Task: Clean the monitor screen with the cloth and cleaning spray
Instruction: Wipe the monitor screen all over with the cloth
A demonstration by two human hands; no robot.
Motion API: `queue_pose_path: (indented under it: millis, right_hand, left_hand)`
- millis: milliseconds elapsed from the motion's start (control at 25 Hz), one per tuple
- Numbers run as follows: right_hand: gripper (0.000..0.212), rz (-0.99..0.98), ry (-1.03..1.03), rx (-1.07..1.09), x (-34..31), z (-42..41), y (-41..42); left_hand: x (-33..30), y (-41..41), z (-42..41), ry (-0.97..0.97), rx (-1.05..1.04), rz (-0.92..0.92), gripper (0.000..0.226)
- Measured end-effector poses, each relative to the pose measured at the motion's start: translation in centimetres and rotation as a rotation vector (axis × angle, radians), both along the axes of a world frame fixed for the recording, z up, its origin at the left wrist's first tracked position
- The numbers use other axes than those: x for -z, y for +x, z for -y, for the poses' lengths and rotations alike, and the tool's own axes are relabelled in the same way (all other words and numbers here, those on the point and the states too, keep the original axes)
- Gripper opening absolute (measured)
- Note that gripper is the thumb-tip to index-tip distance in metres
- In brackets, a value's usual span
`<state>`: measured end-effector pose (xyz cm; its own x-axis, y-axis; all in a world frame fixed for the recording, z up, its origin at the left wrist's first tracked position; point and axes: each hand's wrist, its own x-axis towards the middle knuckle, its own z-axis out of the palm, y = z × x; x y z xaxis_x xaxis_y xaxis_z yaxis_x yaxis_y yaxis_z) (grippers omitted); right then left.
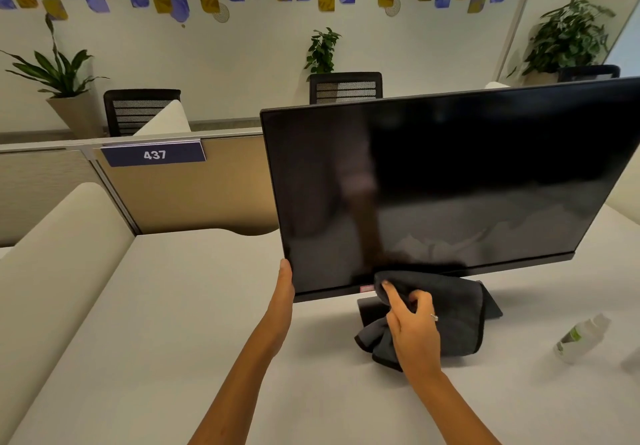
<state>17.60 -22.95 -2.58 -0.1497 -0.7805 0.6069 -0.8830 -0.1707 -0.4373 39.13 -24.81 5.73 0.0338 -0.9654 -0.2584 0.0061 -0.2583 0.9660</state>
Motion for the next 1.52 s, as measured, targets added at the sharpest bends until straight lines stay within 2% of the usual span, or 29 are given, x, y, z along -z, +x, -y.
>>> queue_pose_path:
  millis: [120,440,520,680,800,960,1080,1200,1400,1520]
  right_hand:
    - [0.032,0.047,0.006,-0.056,-0.4,-0.1,1.3]
    - [0.054,0.074,0.094,-0.309,-0.5,-0.3,7.9]
    - [0.058,0.001,0.024,-0.287,-0.6,-0.2,7.9]
    - [0.048,0.051,-0.054,-0.183,-1.3,0.1,5.9]
    - [0.033,0.247,-0.16,-0.095,-2.2,0.4,3.0]
    - [0.044,0.565,-0.156,0.199,-4.1,2.0,-0.6]
    - [0.041,0.692,-0.184,0.199,-6.3,3.1,-0.9]
    - [0.038,0.639,-0.226,0.106,-8.0,3.5,0.4]
    - [0.027,0.263,-0.164,-0.145,-7.9,3.0,3.3]
    - [0.02,0.073,-0.089,-0.197,-6.2,2.2,3.7]
  left_hand:
    - [-0.2,0.0,0.2,0.021,0.026,0.017,0.075]
    - [-0.1,-0.3,0.1,0.009,-0.043,0.031,0.066]
    - [0.0,-0.6,0.2,0.02,-0.06,0.046,0.067]
    - [0.1,-0.7,0.2,0.055,-0.083,0.057,0.072]
    - [0.0,-0.7,0.2,0.051,-0.065,0.057,0.076]
    - [0.0,-0.8,0.2,0.058,-0.076,0.051,0.074]
    - [-0.2,-0.8,0.2,0.052,-0.077,0.049,0.071]
    - [-0.2,-0.8,0.2,0.057,-0.074,0.052,0.069]
    - [-0.1,-0.9,0.2,0.082,-0.094,0.052,0.075]
    - [0.1,-1.2,0.3,0.084,-0.124,0.057,0.084]
